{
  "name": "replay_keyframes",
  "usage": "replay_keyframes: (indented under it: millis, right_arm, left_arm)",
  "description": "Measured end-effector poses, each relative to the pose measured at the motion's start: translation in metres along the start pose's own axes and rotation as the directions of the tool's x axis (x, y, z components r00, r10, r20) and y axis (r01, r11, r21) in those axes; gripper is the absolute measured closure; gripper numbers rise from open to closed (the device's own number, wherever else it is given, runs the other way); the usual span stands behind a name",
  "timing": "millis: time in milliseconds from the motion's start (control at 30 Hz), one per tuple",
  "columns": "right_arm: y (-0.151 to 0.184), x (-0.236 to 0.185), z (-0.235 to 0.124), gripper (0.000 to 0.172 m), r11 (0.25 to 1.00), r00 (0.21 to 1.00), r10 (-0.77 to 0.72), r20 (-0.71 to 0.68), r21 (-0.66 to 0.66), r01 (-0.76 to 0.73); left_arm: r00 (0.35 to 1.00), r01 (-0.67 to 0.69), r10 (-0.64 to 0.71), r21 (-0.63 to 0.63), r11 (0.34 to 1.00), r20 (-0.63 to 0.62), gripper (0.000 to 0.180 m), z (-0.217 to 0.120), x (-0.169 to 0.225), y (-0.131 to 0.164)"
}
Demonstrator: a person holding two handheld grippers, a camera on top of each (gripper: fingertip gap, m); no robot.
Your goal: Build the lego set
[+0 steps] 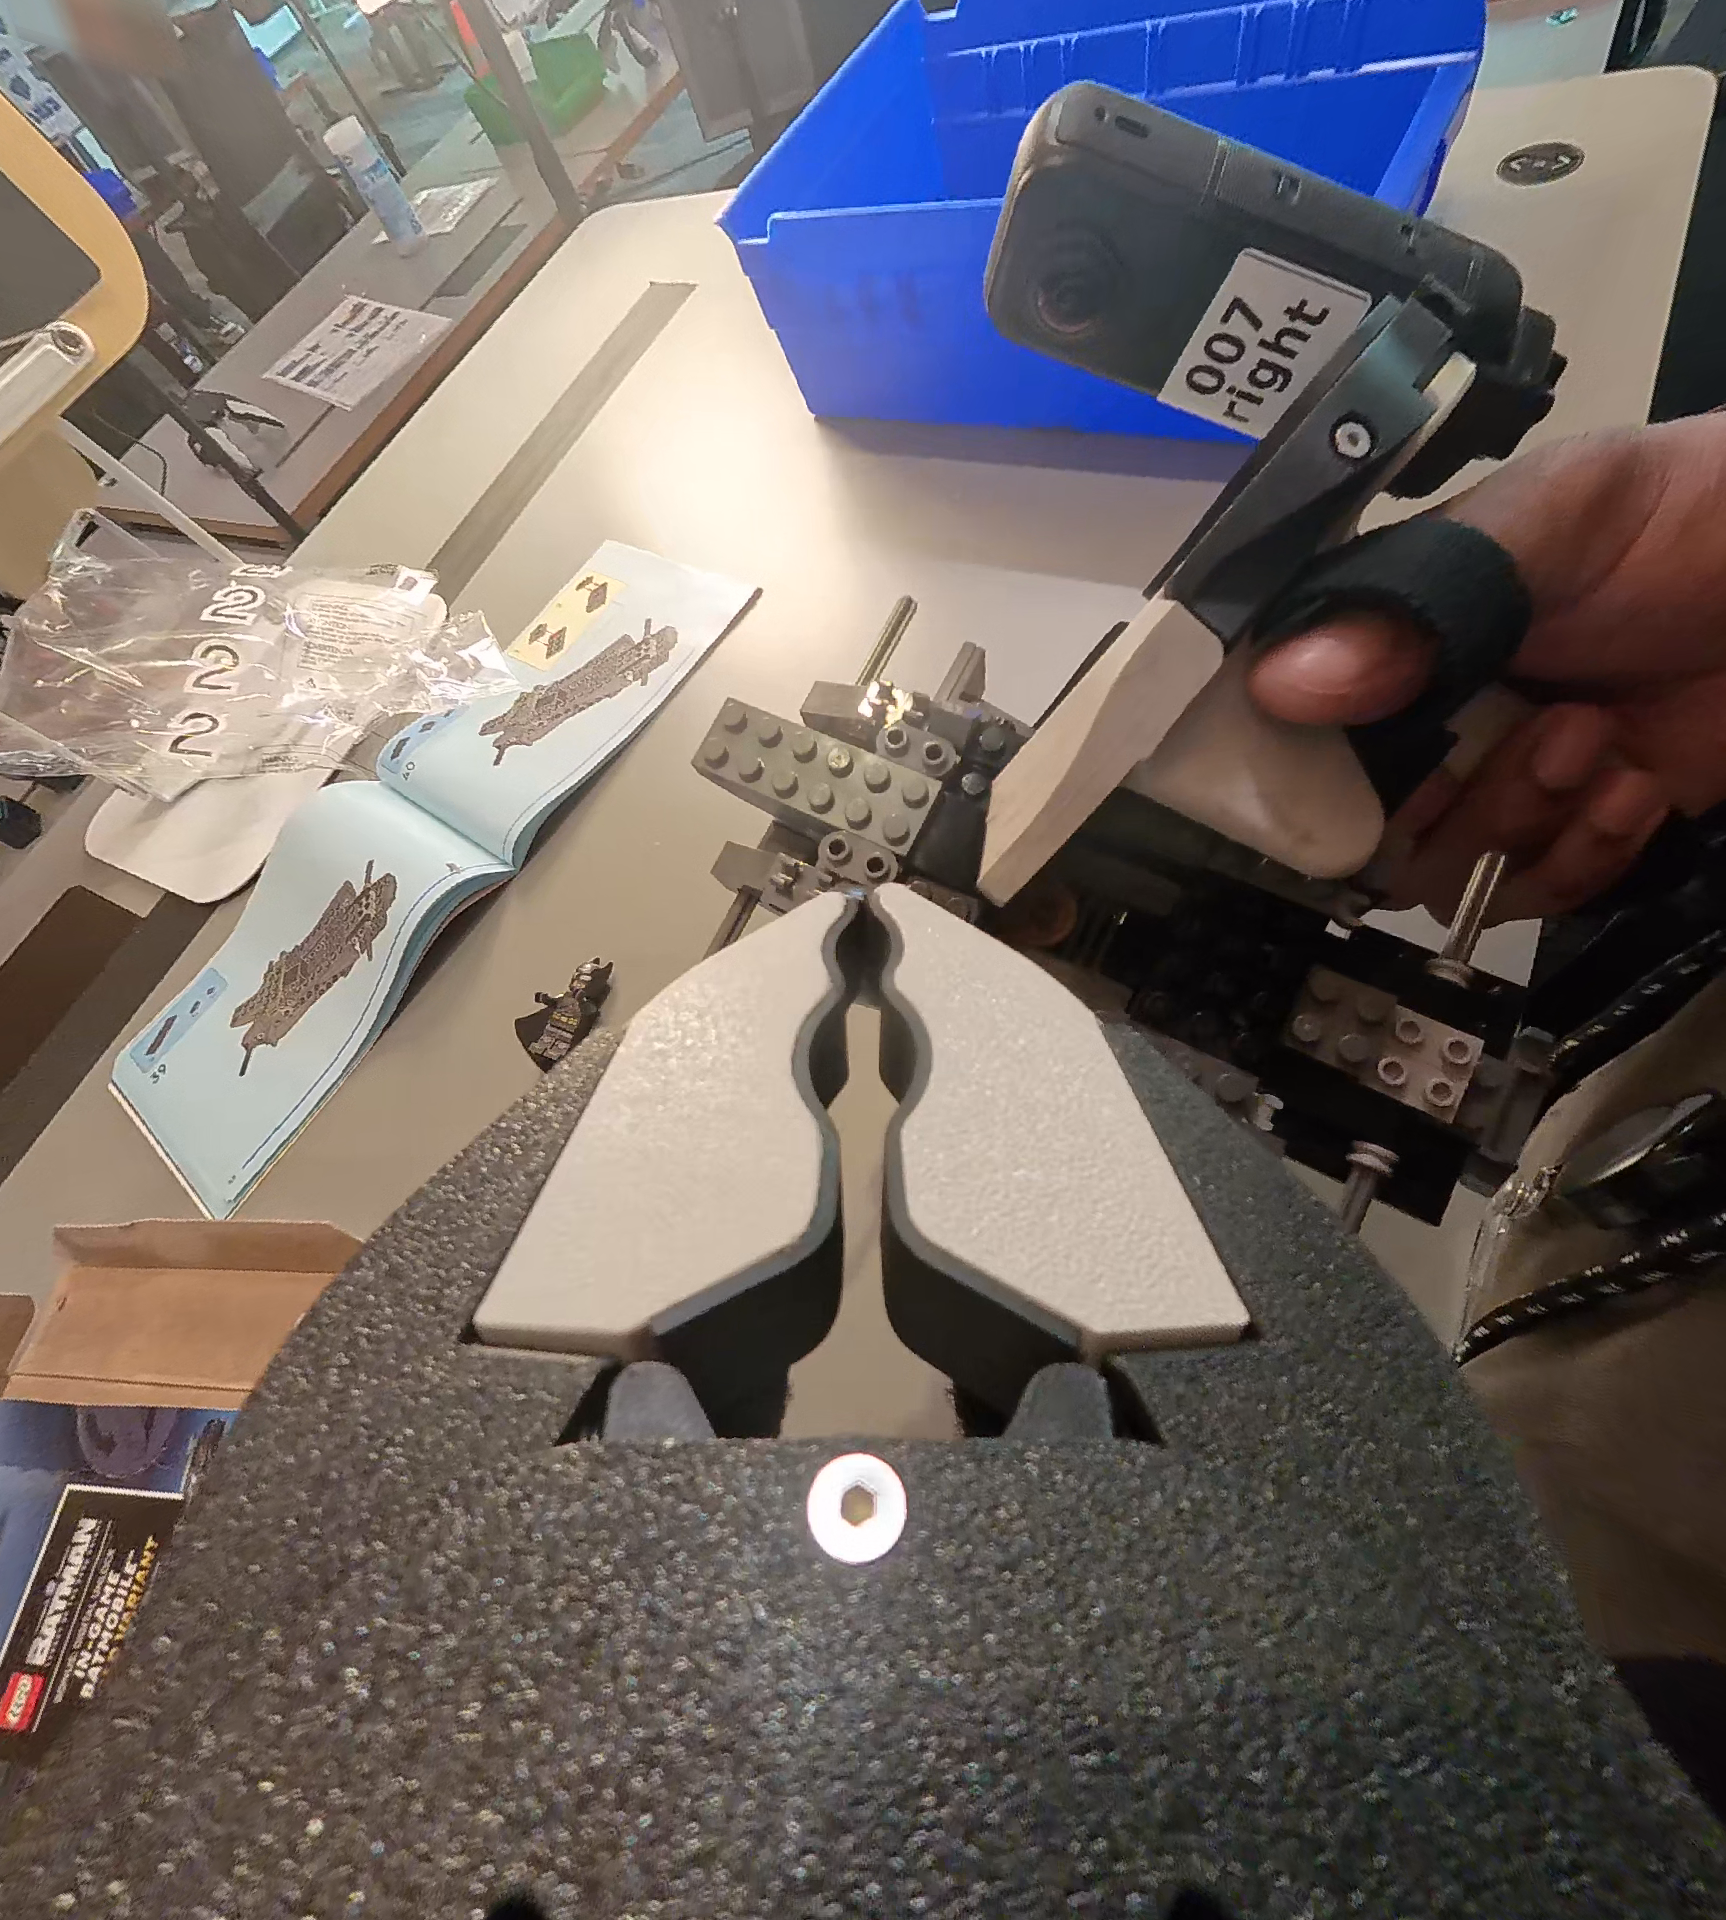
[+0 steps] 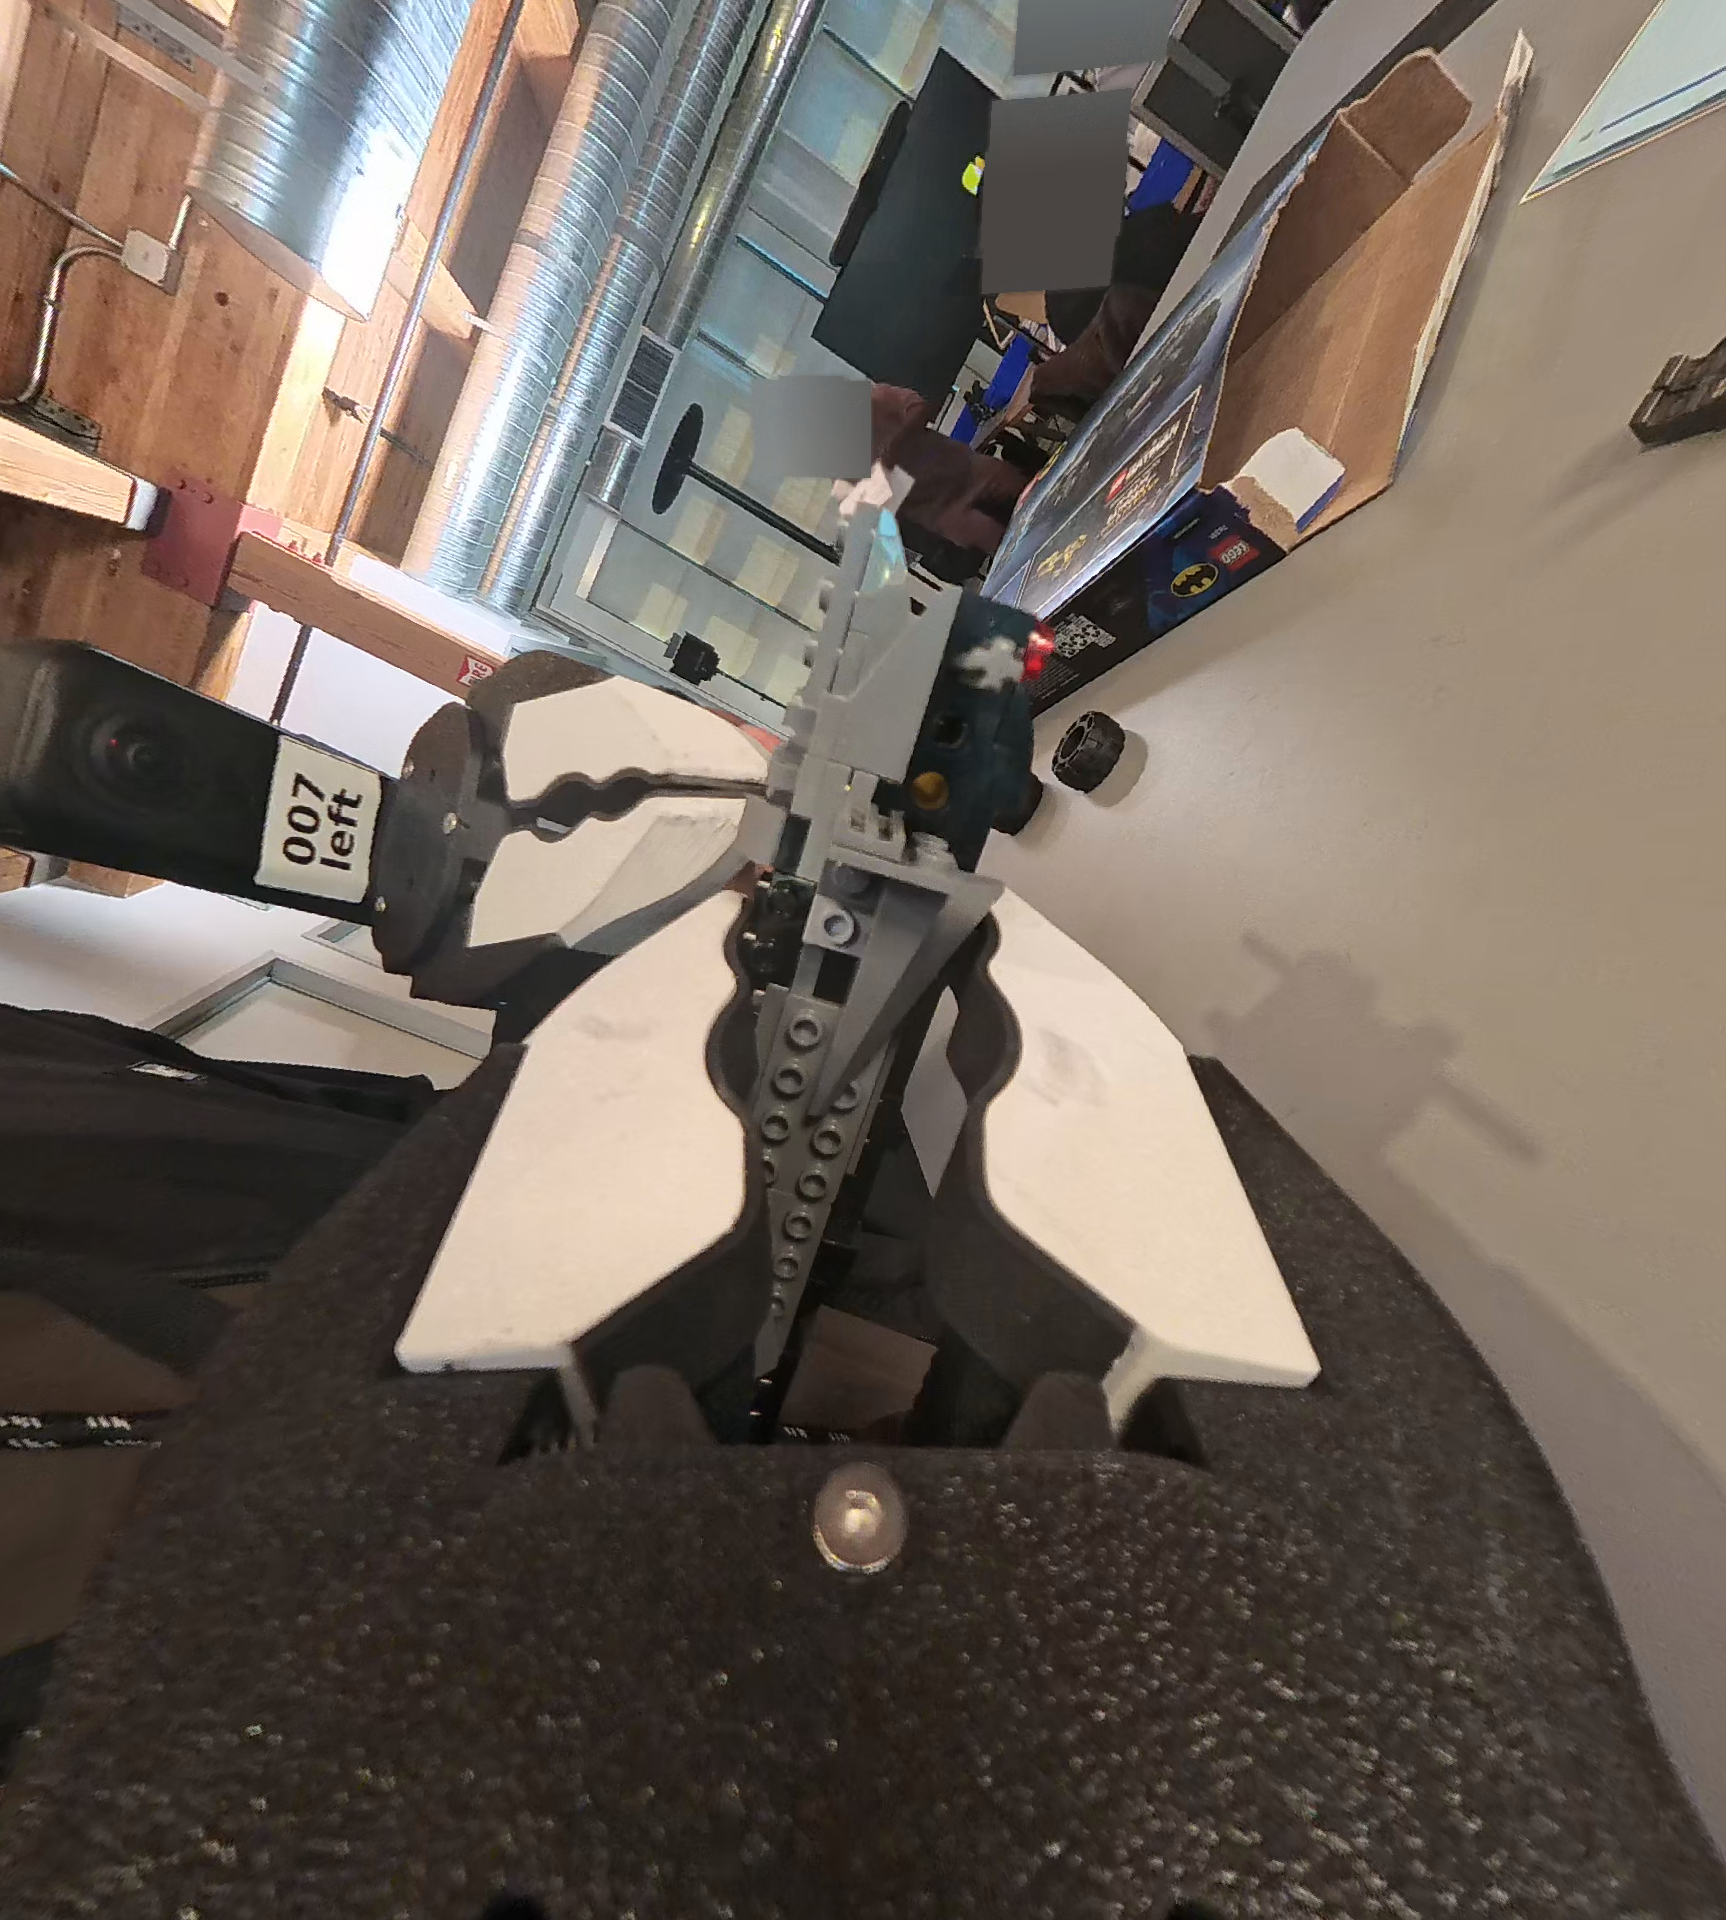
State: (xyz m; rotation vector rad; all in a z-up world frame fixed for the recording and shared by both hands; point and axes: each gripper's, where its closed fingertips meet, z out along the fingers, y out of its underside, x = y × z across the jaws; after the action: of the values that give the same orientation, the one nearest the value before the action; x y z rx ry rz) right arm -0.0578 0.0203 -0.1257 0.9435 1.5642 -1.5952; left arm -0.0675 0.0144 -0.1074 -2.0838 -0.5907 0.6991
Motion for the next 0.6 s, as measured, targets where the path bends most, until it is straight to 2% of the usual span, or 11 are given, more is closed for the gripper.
replay_keyframes:
  millis: [600]
  right_arm:
    - [-0.0008, 0.0039, -0.0008, 0.137, 1.000, 1.000, -0.011, -0.017, -0.005, 0.011]
  left_arm:
    - [0.997, -0.077, 0.078, -0.026, 0.997, 0.012, 0.180, 0.0032, -0.0006, 0.0026]
